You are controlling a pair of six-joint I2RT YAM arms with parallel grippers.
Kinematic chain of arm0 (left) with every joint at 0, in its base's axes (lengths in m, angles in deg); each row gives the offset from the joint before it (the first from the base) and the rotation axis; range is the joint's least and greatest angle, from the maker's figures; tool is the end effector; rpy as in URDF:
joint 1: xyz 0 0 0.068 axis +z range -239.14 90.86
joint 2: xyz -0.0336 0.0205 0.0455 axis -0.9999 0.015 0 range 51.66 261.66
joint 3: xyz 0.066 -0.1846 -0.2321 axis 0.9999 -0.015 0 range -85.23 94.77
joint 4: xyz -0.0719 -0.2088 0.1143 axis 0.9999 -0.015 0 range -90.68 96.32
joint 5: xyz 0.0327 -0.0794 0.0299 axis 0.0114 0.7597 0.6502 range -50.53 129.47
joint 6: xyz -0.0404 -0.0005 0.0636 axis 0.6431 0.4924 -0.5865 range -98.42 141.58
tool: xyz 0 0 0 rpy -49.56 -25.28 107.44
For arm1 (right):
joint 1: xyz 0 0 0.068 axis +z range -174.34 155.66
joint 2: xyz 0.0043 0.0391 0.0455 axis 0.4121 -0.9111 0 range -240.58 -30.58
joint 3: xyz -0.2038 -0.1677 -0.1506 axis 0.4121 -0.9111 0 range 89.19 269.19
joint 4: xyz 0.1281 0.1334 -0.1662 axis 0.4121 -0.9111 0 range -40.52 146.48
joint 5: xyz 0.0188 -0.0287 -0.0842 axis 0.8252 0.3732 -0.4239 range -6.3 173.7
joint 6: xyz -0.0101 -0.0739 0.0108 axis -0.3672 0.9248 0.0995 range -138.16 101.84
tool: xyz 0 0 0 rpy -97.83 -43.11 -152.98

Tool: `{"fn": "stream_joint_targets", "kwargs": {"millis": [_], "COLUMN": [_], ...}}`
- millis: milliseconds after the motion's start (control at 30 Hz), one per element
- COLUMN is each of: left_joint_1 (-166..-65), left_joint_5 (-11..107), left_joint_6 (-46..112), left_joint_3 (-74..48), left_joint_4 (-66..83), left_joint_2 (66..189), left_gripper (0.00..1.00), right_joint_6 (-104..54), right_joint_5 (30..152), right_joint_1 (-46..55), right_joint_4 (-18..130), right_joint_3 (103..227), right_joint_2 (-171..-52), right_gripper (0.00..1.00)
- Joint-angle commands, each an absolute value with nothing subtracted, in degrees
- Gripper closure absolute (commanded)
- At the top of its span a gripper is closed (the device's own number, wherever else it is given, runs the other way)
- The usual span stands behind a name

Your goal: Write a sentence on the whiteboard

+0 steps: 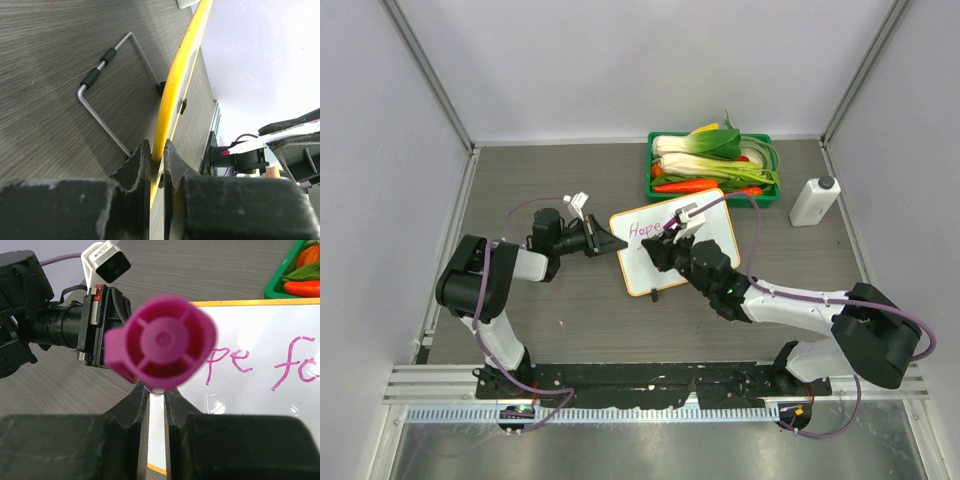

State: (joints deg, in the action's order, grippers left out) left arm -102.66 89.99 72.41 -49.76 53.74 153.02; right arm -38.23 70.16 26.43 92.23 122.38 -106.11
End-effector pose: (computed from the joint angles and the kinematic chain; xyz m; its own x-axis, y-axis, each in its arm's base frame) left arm 0.3153 -0.1262 0.1807 -0.8618 -0.2998 -0.4093 0.3045 0.3397 -0.8899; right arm 0.1965 0.2170 0.2731 -0.2761 0.1894 -0.9423 -0.5444 0.7771 0.3157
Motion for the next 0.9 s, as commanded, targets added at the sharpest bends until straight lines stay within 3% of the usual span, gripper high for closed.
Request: {"fn": "stream_joint_targets", "kwargs": {"millis": [0, 867], "left_joint_1": [-102.0, -102.4], "left_joint_5": [79.8, 82.5], "left_joint_6": [70.1, 67.3], "left_joint_3": [-51.8, -53.1], "left_joint_4": [46.9, 45.0], "left_joint_2": [153.9, 152.2], "left_gripper": [1.0, 1.0], "right_joint_6": [-36.5, -34.7], "right_joint_5": [66.1, 61.4], "right_joint_1": [27.6, 29.3], "right_joint_4": [99.0, 103.4], "right_joint_3": [124.7, 127.3], "right_joint_2": [-107.6, -117.3], "right_gripper": [0.98, 0.99]}}
